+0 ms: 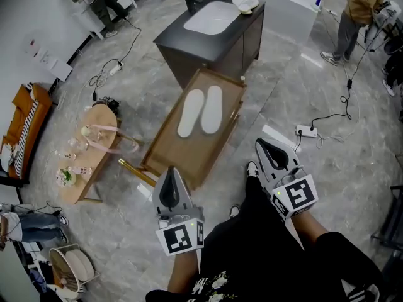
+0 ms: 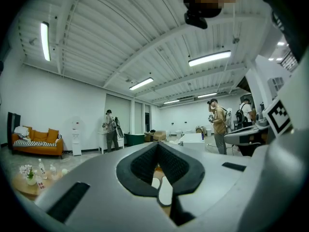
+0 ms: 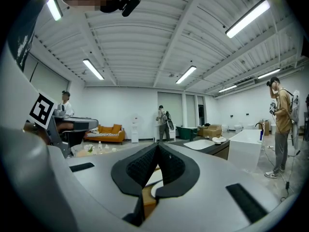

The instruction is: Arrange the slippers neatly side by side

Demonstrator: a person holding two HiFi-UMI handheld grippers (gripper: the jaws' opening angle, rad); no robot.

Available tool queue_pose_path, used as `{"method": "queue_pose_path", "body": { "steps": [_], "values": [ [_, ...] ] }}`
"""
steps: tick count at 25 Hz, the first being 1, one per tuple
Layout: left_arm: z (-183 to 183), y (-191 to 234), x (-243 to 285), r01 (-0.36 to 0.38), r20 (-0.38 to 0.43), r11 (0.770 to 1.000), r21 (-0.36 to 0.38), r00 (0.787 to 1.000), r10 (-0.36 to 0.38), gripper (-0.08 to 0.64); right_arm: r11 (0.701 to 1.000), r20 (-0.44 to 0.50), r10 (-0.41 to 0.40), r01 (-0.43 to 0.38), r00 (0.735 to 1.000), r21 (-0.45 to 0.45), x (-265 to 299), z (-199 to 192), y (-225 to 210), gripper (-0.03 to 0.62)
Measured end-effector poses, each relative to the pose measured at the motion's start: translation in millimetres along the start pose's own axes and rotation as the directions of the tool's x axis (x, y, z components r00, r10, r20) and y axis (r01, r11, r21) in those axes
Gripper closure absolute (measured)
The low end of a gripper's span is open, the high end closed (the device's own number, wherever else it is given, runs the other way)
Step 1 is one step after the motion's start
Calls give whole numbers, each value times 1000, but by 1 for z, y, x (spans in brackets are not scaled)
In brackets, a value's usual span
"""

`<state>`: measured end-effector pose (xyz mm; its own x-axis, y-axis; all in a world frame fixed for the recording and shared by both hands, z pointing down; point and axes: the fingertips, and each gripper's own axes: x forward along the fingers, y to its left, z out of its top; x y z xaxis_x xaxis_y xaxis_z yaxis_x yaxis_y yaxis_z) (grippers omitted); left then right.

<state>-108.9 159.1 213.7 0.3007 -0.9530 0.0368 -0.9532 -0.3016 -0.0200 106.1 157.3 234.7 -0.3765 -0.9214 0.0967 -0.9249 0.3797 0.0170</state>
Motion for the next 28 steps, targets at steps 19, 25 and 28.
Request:
{"method": "queue_pose_path", "body": {
  "steps": [19,25,28],
  "values": [
    [20,-19,105,-77,21,997,4,997,77,560,995,15,97,-97,995,-38,87,22,-78,600],
    [25,-30,134,-117,27,993,-5,993,118,560,990,13,138,-137,990,-42,110,27,-109,600],
    [25,-31,146,-148,28,989,-14,988,149,560,983,12,177,-176,984,-57,122,30,-115,600]
  ]
}}
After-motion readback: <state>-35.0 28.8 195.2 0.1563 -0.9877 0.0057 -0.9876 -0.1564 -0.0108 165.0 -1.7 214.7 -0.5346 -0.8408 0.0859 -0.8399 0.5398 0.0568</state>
